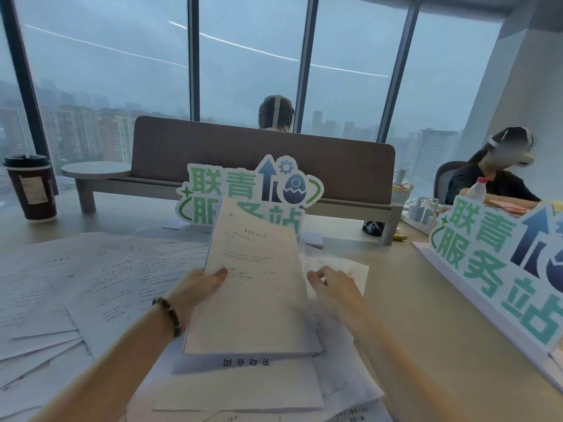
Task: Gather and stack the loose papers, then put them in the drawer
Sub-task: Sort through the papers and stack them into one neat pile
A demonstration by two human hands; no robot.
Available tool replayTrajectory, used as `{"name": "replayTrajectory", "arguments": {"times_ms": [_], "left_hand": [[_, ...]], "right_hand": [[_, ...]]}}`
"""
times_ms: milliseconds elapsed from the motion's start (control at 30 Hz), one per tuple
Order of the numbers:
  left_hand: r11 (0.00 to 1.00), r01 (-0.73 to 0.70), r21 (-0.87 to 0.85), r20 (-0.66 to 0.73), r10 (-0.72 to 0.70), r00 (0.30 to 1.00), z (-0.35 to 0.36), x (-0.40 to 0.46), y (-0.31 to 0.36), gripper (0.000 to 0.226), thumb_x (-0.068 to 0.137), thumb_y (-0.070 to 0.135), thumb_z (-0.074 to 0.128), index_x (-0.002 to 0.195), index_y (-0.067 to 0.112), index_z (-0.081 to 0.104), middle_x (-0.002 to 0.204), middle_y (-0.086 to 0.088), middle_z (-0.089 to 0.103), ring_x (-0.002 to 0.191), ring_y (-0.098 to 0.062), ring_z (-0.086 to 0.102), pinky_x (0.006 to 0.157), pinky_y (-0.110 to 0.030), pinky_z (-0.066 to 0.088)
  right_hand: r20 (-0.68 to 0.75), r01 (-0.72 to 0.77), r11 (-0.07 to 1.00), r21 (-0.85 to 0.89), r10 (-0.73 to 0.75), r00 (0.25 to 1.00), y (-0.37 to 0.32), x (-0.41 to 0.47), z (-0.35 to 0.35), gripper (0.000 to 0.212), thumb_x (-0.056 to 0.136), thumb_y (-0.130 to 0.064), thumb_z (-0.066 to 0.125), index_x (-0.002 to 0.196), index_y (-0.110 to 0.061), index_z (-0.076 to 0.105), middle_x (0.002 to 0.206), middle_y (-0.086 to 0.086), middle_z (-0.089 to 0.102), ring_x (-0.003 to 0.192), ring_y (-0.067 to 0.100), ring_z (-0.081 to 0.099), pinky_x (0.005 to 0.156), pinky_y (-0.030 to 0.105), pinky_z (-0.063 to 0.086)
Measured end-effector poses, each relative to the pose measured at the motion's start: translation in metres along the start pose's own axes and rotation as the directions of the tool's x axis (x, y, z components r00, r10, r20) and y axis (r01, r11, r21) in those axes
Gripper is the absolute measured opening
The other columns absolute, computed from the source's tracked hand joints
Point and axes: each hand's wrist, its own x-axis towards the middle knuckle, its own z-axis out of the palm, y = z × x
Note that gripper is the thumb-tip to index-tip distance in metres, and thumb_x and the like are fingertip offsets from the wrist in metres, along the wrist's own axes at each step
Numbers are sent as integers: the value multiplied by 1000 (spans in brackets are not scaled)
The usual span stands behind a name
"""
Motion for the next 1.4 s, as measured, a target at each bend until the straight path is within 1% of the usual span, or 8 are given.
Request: {"name": "replayTrajectory", "arguments": {"times_ms": [133,300,500,733,833,1233,1333,1400], "left_hand": [[988,72,139,-64,-64,996,1,13,-14,31,99,23,54,112,-3,64,100,-22,72,89,-38,70,79,-48,58],[978,38,204,-98,-18,995,11,17,-16,31,100,21,52,109,-5,65,102,-23,71,91,-38,69,87,-50,55],[974,46,221,-94,-26,995,13,21,-16,29,100,21,53,107,-4,65,94,-19,72,81,-34,69,74,-41,57],[971,54,235,-79,-36,996,18,23,-11,32,99,23,54,109,-6,64,98,-22,72,75,-31,68,64,-34,56],[975,50,218,-76,-34,997,21,23,-9,34,99,24,55,110,-7,64,102,-25,71,75,-32,68,64,-35,56],[992,117,46,-97,-113,989,-2,22,1,18,98,15,55,107,2,65,103,-23,70,94,-42,66,88,-56,53],[989,137,54,-108,-131,986,-4,22,-5,18,97,14,57,105,1,65,100,-22,70,90,-40,67,88,-55,53],[989,135,66,-114,-127,985,-4,22,-7,20,97,15,58,106,-1,65,101,-24,70,90,-40,67,86,-54,54]], "right_hand": [[76,-31,962,-270,53,996,20,6,4,47,93,-47,50,129,-18,53,131,9,58,117,28,54,95,37,47],[81,-89,996,6,88,993,25,11,-2,48,90,-38,66,132,-20,52,133,5,59,117,22,56,89,31,46],[87,-204,917,343,186,979,31,12,-7,75,85,-28,77,146,-16,35,147,10,44,129,28,47,99,36,46],[115,-230,906,354,202,973,29,8,-3,81,83,-21,80,147,-5,32,149,12,44,135,29,43,97,29,37],[174,-227,904,362,174,969,31,10,-6,90,79,-20,83,150,-7,30,155,9,39,141,29,38,110,36,34],[29,-254,847,466,273,962,50,13,-22,62,85,-14,77,141,-3,51,143,14,54,131,31,50,111,40,40],[127,-288,888,359,259,957,49,10,-29,59,90,-11,71,142,1,46,143,17,51,129,33,50,106,39,44],[199,-271,940,206,231,953,43,5,-38,57,93,-25,68,140,-2,47,140,14,53,126,30,52,97,36,45]]}}
